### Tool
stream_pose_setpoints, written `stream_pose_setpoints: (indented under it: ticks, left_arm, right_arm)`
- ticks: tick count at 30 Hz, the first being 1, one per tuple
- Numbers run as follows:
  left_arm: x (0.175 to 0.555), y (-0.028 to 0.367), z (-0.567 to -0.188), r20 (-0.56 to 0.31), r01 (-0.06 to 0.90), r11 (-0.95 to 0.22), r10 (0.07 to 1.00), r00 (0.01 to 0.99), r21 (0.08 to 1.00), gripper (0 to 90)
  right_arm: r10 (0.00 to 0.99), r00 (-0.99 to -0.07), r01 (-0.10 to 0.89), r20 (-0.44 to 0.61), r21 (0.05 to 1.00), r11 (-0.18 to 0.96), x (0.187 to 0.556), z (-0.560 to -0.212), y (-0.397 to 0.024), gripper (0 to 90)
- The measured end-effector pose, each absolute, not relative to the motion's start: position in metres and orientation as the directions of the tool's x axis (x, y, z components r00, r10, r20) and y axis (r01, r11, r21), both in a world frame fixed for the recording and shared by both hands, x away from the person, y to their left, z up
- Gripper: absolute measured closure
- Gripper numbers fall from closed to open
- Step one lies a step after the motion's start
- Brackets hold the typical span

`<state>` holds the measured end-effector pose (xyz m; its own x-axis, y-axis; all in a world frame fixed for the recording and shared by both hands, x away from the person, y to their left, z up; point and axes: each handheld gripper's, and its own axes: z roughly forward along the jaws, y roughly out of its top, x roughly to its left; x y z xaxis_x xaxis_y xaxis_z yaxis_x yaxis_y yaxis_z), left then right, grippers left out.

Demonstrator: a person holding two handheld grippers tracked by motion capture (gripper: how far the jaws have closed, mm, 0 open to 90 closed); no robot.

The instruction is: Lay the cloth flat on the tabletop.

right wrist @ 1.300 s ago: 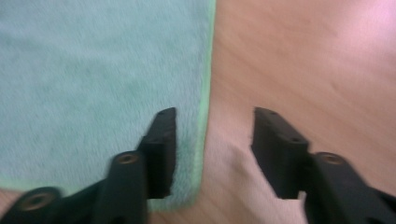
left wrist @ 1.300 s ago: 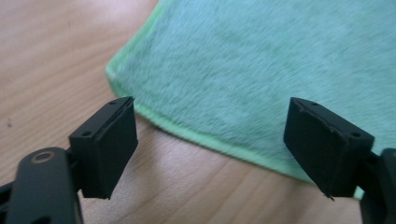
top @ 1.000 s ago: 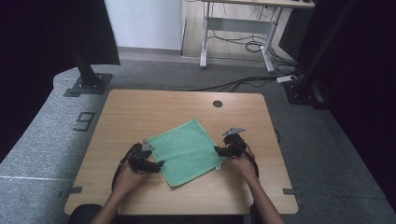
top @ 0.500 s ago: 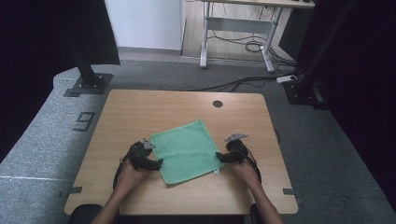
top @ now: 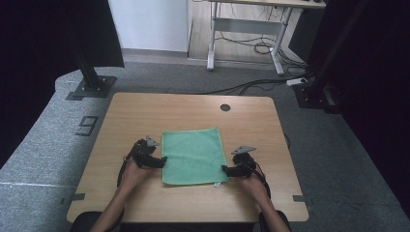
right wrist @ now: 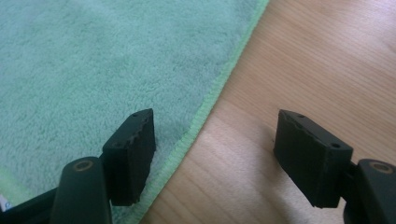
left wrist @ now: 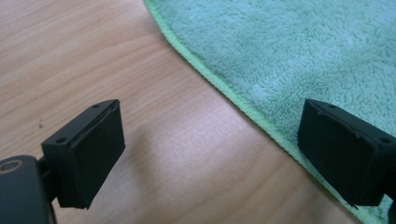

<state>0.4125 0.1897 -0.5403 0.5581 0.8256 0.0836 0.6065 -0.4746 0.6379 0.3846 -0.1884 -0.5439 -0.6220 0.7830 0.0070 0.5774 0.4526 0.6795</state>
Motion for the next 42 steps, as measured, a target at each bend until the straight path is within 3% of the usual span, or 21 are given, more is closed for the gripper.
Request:
stream_pose_setpoints:
  ticks: [31,35,42]
  left_arm:
    - [0.424,0.193,-0.539,0.027,0.592,-0.421,0.829,0.559,0.687,8.0]
    - [0.414,0.197,-0.525,-0.005,0.580,-0.413,0.811,0.585,0.702,8.1]
    - [0.382,0.212,-0.521,0.049,0.568,-0.483,0.788,0.614,0.666,7.5]
  right_arm:
    - [0.775,-0.631,0.572,0.010,0.681,0.457,0.373,-0.543,-0.181,28.5]
    - [0.782,-0.623,0.557,0.021,0.714,0.424,0.372,-0.536,-0.187,24.6]
    - [0.804,-0.594,0.555,0.029,0.739,0.383,0.370,-0.529,-0.209,14.8]
